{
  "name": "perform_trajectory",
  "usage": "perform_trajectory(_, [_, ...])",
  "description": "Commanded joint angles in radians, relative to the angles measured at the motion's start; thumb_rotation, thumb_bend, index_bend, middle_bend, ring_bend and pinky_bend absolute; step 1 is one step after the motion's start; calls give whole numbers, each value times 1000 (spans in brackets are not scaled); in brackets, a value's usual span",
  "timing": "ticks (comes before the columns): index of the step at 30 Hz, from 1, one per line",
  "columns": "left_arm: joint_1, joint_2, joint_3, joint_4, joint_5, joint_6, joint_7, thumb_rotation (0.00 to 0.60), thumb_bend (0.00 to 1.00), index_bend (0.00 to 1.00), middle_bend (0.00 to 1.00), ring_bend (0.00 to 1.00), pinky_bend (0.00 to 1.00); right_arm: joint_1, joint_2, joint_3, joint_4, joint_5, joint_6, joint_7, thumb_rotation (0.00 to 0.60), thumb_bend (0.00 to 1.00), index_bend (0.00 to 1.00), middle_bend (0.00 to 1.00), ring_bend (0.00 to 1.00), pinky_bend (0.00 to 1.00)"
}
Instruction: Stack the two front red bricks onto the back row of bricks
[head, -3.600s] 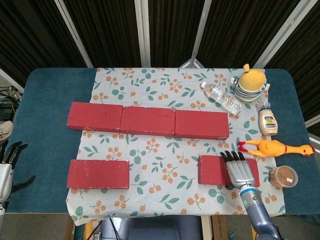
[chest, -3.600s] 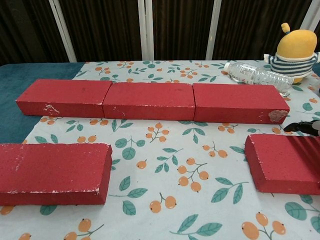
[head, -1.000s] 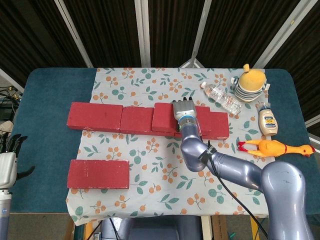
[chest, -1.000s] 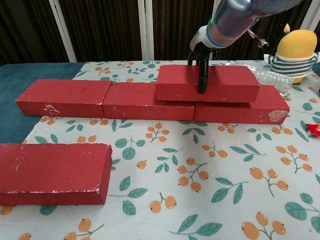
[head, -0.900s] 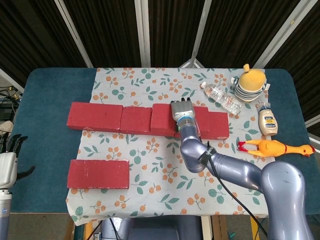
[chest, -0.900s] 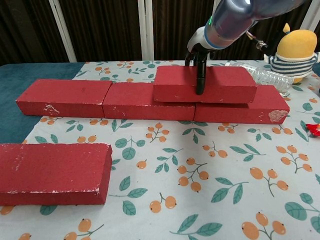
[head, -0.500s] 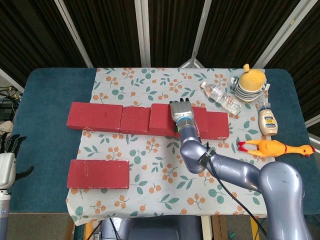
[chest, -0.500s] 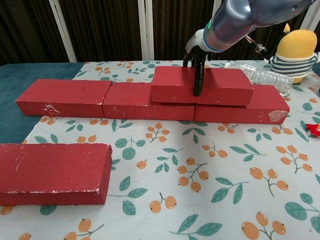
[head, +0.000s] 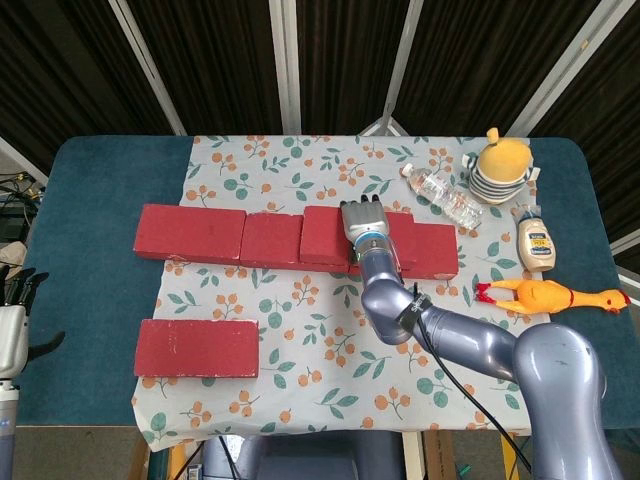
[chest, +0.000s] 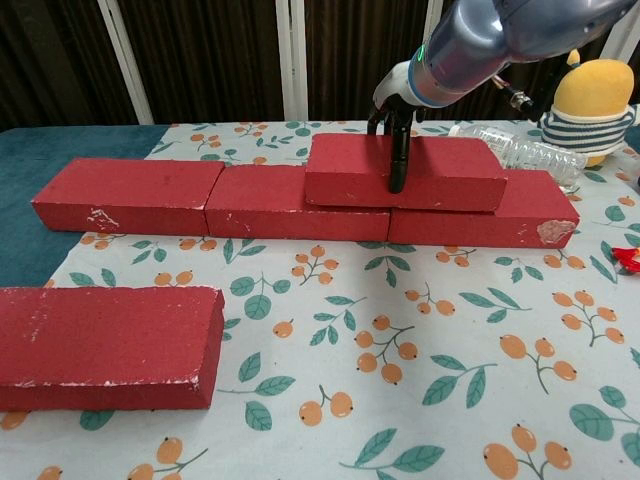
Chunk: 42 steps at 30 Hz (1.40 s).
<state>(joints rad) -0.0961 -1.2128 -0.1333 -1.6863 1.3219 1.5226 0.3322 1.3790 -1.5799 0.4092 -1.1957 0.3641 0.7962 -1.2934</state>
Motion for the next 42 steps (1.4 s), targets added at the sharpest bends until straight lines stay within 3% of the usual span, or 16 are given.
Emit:
perform_trajectory(1, [0, -2, -1, 0, -1, 3, 3, 600, 0, 199, 139, 15, 75, 0, 1, -6, 1, -1, -9, 1, 600, 63, 214, 206, 0, 0])
perform_trajectory(35, [0, -2, 1, 1, -9, 8, 10, 600, 0, 202, 139, 14, 75, 21, -27, -51, 27, -51, -5, 67, 600, 63, 212, 206, 0, 0])
perform_trajectory(42, [0, -2, 2, 1, -9, 8, 11, 600, 0, 202, 139, 15, 75, 24, -21, -53, 16, -31, -3, 66, 600, 63, 145, 139, 0, 0])
